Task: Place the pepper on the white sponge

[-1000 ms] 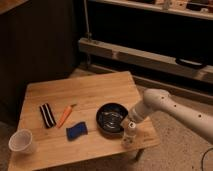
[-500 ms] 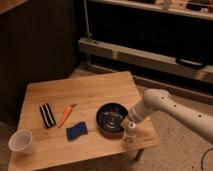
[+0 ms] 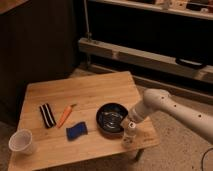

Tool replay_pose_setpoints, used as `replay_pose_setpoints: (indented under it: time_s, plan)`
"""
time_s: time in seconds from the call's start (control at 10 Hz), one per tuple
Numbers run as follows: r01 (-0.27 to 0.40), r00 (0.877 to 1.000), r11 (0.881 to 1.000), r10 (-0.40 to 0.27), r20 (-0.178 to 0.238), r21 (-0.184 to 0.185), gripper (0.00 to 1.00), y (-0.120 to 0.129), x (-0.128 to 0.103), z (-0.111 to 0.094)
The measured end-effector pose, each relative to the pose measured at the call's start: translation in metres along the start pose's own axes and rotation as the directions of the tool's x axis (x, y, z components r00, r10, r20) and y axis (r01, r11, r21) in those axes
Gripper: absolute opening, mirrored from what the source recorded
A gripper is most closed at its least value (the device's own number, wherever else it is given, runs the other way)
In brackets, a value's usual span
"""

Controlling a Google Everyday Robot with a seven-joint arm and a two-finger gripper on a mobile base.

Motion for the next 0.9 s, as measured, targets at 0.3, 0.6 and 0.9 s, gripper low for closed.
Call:
replay_pose_setpoints:
  time_s: [0.3,0.6,0.9]
  plan:
    - [0.123,0.991,0.986,-0.127,-0.027,-0.116,0.17,-0.013,0.048,-0.026]
    - [0.256,0.965,0.939,-0.263,0.0,-0.231,0.17,-0.044,0.125,-0.072]
    - [0.382,0.922,0.871,-0.382,0.061,-0.308,0.17,-0.07,0.194,-0.094]
